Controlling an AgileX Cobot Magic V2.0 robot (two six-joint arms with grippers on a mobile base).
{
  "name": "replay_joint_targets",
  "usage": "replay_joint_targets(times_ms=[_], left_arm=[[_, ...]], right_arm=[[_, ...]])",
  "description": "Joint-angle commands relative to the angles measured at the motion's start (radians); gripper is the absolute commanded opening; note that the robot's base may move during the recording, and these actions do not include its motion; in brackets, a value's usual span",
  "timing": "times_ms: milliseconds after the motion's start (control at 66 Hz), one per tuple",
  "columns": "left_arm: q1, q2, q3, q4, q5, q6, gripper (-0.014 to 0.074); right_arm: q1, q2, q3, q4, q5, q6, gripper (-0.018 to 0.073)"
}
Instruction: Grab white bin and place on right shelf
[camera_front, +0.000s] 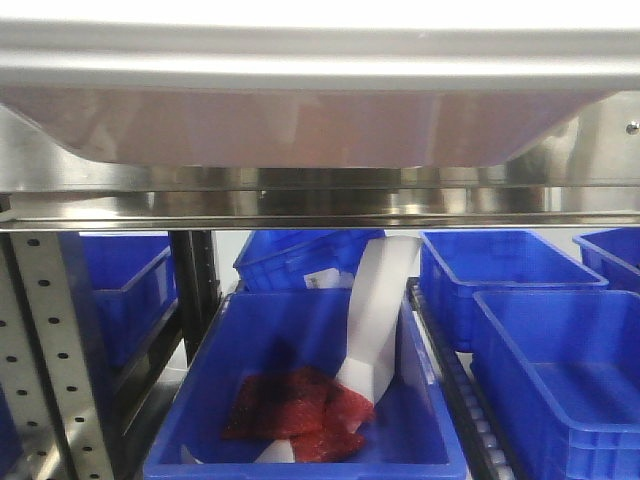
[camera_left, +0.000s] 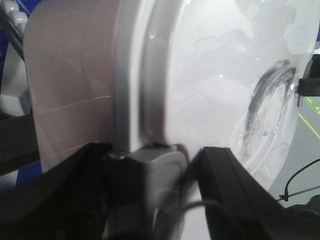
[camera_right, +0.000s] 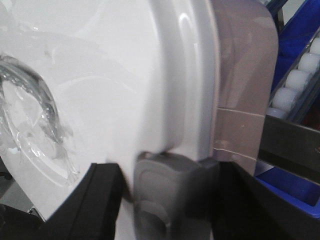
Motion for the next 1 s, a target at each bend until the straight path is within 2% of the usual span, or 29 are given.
replay_joint_targets(times_ms=[0, 712, 984], left_arm=[[-0.016, -0.015, -0.032, -0.205, 0.098, 0.016, 0.0242], [-0.016, -0.015, -0.032, -0.204, 0.099, 0.016, 0.0241], [-0.016, 0.02, -0.051, -0.273, 0.07, 0.016, 0.0243]], right_arm=[[0.01, -0.016, -0.028, 0.198, 0.056, -0.005, 0.0386], [0.01, -0.015, -0.031, 0.211, 0.052, 0.001, 0.0386], [0.01, 0.007, -0.086, 0.272, 0.033, 0.034, 0.0386]])
